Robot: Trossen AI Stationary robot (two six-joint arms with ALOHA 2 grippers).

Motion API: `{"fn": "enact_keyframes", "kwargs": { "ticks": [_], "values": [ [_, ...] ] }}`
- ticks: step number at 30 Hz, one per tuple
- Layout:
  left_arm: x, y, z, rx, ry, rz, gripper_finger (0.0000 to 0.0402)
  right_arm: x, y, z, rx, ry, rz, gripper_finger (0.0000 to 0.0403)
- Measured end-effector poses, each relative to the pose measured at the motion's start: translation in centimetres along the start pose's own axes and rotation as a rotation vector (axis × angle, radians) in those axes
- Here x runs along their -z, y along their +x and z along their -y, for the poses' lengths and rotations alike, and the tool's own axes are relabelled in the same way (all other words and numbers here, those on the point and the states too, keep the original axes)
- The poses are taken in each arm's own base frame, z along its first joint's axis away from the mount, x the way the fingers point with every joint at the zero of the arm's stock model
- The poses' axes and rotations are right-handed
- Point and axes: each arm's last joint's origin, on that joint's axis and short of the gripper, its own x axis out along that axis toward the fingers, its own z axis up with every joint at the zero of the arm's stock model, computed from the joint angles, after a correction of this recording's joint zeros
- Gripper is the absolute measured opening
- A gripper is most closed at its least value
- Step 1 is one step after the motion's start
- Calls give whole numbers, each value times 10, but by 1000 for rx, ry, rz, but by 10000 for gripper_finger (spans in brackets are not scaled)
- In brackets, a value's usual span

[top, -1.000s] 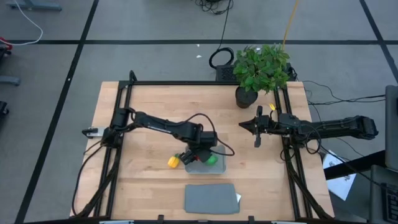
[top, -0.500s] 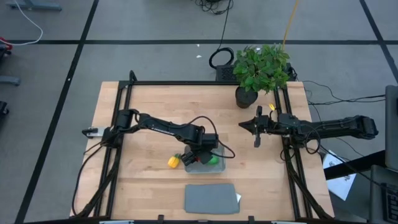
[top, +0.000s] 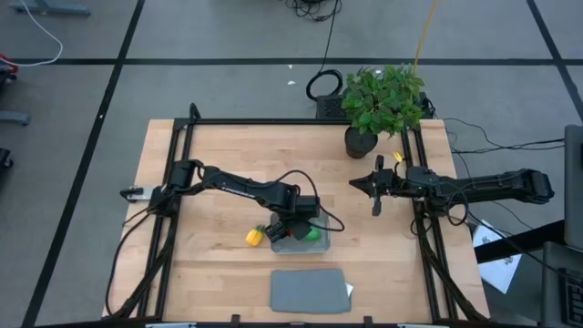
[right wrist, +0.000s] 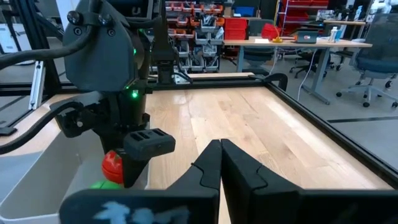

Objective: Pick and placing Produce into tupperware
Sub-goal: Put the tomato into the bin, then put the pineapple into the bin

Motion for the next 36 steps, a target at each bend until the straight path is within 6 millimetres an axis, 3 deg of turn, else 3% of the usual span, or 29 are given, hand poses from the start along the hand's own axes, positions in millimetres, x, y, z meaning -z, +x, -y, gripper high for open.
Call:
{"fn": "enact_keyframes", "kwargs": {
  "ticks": [16, 27, 36],
  "values": [
    [-3, -7, -2, -45, -41, -25, 285, 0, 0, 0, 0, 0, 4, 0],
    [-25, -49, -11, -82, -77, -57, 285, 0, 0, 0, 0, 6, 3, 0],
    [-28, -83, -8, -63, -193, -169, 284, 0, 0, 0, -1, 7, 3, 0]
  ]
}}
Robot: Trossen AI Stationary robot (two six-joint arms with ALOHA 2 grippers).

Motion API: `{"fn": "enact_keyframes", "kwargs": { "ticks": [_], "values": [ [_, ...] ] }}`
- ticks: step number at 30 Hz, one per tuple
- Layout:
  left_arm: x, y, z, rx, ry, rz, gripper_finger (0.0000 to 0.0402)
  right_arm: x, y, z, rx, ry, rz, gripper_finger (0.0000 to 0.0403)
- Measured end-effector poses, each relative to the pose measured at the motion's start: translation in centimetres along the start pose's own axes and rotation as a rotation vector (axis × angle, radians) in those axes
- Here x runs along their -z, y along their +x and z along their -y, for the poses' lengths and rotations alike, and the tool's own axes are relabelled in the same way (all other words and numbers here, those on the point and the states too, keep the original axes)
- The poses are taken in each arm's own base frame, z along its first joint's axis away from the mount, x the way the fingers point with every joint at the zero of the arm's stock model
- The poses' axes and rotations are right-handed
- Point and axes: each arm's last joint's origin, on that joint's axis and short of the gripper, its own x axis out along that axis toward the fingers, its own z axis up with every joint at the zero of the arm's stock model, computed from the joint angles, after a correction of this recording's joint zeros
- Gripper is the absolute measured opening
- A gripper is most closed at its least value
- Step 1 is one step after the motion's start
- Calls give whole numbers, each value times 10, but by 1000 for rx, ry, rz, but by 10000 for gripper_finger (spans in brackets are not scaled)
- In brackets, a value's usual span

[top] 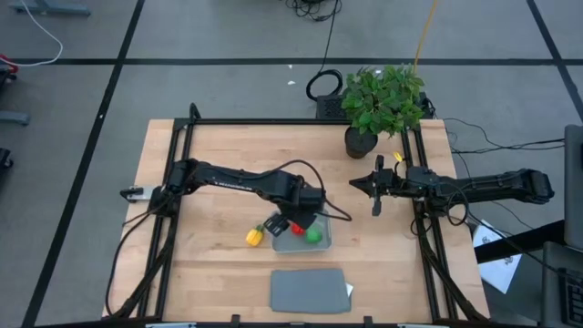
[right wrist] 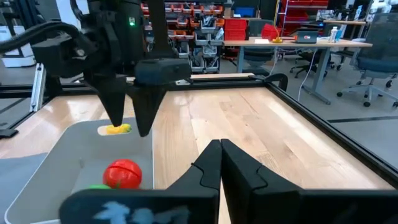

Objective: Pick and placing Produce into tupperware
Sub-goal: Put the pineapple into the bin

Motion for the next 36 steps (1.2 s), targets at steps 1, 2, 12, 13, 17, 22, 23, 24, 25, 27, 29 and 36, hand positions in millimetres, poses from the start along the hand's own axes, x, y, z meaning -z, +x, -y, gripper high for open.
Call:
{"fn": "enact_keyframes", "kwargs": {
  "ticks": [1, 2, 12, 13, 17, 22, 23, 24, 25, 27, 29, 36],
  "values": [
    [1, -1, 0, 5, -6, -7, 281, 0, 0, 0, 0, 0, 0, 0],
    [1, -2, 0, 7, -10, -9, 276, 0, 0, 0, 0, -1, 0, 0],
    [3, -2, 1, 19, -26, -29, 135, 0, 0, 0, 0, -2, 0, 0],
    [3, -2, 2, 19, -26, -35, 115, 0, 0, 0, -1, -2, 0, 0],
    [7, -3, 3, 19, -32, -88, 34, 0, 0, 0, -1, -2, 0, 0],
    [13, -7, -1, 11, -68, -95, 7, 0, 0, 0, 0, -2, 1, 0],
    [14, -10, -2, 6, -73, -90, 4, 0, 0, 0, -1, -2, 0, 0],
    [15, -14, -3, -2, -75, -80, 2, 0, 0, 0, 0, -2, 1, 0],
    [17, -19, -3, -9, -79, -71, 2, 0, 0, 0, 0, -1, 1, 0],
    [21, -30, -4, -28, -96, -50, 1, -1, 0, 0, -1, 0, 6, 0],
    [25, -45, -4, -52, -116, -19, 1, -1, 0, 0, -1, 1, 12, 0],
    [50, -94, 10, -179, -162, 146, 0, -3, -1, 0, -3, 5, 29, 0]
  ]
}}
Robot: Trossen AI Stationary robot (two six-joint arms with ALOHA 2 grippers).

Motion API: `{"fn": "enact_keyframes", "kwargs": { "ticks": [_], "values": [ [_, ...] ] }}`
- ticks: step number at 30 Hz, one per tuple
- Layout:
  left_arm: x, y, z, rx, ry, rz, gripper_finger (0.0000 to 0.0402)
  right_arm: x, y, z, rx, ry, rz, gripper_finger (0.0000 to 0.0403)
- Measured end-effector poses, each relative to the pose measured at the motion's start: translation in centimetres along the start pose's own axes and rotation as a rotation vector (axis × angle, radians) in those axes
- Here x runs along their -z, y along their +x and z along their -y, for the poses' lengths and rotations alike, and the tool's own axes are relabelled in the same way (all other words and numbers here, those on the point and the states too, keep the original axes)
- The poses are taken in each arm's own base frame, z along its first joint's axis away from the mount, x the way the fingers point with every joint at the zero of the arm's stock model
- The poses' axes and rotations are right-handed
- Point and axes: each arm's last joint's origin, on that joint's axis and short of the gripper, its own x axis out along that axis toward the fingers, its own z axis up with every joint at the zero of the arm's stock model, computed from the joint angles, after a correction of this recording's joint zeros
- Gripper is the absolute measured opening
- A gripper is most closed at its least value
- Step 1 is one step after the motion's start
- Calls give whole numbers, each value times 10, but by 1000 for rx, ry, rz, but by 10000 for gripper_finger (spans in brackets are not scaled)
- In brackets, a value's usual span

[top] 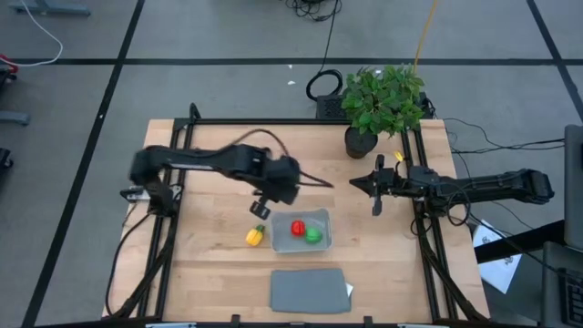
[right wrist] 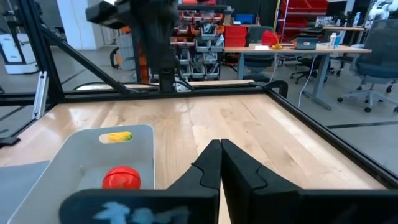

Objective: Pick and placing Produce into tupperware
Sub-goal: Put the pineapple into the bin

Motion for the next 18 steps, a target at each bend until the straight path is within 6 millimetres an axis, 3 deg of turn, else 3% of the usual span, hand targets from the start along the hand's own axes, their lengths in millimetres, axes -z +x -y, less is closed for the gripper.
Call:
{"fn": "enact_keyframes", "kwargs": {
  "ticks": [9, 18],
  "values": [
    [62, -44, 28, -215, -154, 344, 0, -6, -3, -2, -84, 14, 53, 0],
    [119, -44, 64, -363, -236, 631, 0, -9, -5, -2, -85, 40, 81, 0]
  ]
}}
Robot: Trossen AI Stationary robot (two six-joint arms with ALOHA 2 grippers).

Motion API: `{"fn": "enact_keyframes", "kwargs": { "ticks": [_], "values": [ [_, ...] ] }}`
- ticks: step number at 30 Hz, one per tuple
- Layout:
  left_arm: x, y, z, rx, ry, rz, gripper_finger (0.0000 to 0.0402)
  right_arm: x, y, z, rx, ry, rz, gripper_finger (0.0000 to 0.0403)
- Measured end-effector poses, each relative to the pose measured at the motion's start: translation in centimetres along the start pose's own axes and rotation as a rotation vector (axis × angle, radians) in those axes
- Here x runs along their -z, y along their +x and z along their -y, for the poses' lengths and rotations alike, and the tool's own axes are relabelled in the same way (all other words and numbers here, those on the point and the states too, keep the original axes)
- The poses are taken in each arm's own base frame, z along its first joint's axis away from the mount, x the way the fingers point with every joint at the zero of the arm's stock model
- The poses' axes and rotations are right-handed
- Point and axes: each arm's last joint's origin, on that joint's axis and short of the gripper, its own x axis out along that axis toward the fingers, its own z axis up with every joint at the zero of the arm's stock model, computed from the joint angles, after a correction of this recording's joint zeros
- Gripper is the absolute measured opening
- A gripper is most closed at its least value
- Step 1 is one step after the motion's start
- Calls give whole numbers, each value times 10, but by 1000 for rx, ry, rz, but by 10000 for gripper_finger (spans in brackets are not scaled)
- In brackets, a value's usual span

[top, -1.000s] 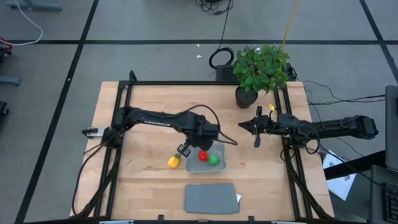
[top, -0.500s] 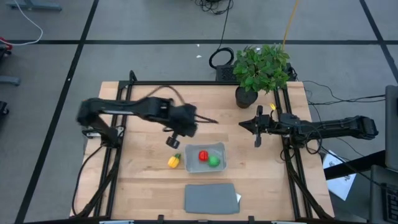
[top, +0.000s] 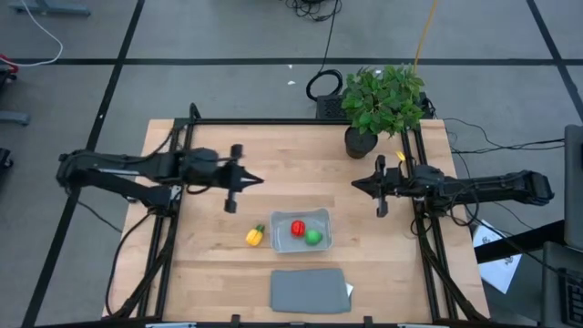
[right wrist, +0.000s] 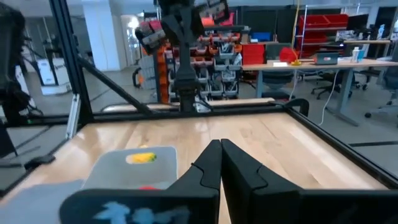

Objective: Pick and placing Produce into tupperware
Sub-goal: Put the pineapple into the bin

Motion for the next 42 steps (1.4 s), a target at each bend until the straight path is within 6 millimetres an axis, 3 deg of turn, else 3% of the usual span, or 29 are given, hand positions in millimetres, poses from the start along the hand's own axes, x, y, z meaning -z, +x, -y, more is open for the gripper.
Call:
{"fn": "enact_keyframes", "kwargs": {
  "ticks": [4, 15, 19, 29, 42],
  "values": [
    [25, -16, 6, -18, -70, 69, 0, -1, -1, -1, -20, 13, 11, 0],
    [91, -21, 24, 30, -159, 345, 0, -1, -1, -1, -22, 6, 4, 0],
    [107, -21, 26, 30, -218, 346, 0, -1, -1, -1, -22, -1, 5, 0],
    [116, -41, 32, 72, -190, 318, 0, 2, -1, -1, -21, -12, -24, 0],
    [119, -41, 33, 90, -205, 290, 0, 2, -1, -1, -21, -12, -24, 0]
  ]
}}
